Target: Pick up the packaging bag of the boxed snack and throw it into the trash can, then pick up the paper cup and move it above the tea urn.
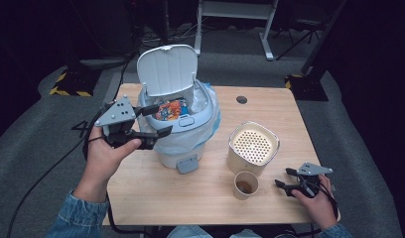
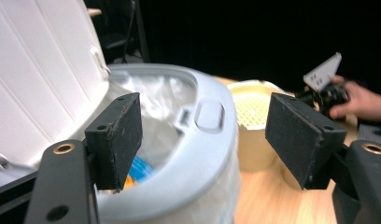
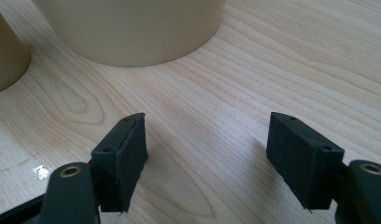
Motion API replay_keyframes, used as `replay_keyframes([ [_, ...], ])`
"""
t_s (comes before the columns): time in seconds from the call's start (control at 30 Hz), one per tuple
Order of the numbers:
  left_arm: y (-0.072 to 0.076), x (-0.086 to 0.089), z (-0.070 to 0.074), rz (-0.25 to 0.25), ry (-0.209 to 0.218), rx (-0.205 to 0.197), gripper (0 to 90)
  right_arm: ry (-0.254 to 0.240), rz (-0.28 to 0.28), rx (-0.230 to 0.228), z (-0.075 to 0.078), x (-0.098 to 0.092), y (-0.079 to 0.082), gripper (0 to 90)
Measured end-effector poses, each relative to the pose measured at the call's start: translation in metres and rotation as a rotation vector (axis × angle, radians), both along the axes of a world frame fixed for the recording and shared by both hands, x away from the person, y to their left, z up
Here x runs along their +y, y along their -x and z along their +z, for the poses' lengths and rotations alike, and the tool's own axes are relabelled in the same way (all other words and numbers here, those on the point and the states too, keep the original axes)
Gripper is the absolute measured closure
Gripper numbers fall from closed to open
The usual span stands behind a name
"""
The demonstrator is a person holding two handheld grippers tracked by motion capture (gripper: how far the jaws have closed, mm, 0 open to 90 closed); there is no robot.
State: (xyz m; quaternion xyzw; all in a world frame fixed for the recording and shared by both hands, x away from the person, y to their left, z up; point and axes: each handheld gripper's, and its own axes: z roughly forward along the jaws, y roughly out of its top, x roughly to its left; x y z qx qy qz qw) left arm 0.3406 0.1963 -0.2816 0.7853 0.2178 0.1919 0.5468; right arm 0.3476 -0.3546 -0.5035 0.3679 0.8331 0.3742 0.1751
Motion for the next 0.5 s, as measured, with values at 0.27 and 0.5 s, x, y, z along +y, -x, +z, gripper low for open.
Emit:
replay_keyframes([
  [0.27,0.023,0.000,-0.026,-0.056,-0.036,0.006,28.7,-0.003,0.024,-0.017,0.001,0.000,0.004,26.0],
  [0.5,0.041,-0.004,-0.061,-0.095,-0.081,0.056,29.7,-0.027,0.042,-0.001,0.006,-0.001,0.010,28.0],
])
